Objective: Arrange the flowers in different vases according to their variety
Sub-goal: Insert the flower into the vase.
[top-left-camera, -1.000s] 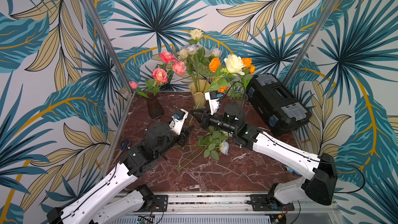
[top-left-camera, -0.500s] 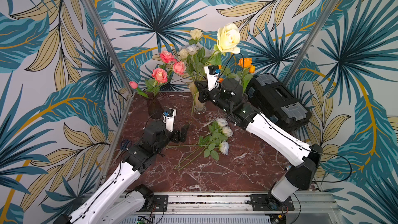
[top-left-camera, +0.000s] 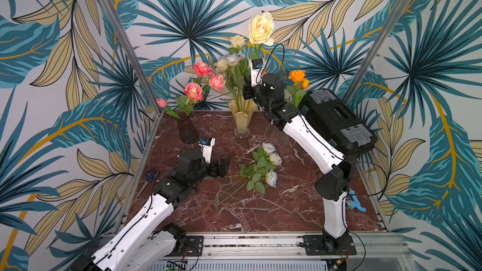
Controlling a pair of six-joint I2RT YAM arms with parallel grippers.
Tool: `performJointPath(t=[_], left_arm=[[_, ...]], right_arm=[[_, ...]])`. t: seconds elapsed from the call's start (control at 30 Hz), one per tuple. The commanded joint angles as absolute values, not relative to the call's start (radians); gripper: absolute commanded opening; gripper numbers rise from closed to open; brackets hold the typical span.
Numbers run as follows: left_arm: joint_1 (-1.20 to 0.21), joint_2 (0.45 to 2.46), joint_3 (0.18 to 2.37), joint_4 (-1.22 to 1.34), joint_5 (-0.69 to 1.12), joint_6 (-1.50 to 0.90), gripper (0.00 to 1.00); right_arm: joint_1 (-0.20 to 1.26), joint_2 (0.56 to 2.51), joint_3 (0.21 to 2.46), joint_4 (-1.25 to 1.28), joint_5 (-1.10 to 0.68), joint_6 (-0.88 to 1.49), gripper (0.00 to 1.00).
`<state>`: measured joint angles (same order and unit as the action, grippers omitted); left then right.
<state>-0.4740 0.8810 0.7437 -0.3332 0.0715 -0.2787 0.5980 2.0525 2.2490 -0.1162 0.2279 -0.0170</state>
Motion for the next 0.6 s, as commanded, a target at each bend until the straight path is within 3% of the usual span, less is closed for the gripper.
performJointPath(t=[0.0, 0.3, 0.57], left_arm=[[-0.466, 0.859, 0.714, -0.335, 0.078, -0.282, 1.0], [-0.465, 0.868, 0.705, -0.335, 0.072, -0.284, 1.0], [-0.465, 0.879, 0.701, -0.329, 0.078, -0.287, 1.0]], right_arm=[[0.587, 2.069, 2.319, -0.12, 0.237, -0.047, 0.0], [0.557, 2.134, 2.456, -0.187, 0.203, -0.051, 0.0], [0.56, 2.12, 2.323, -0.126, 0.186, -0.001, 0.0]])
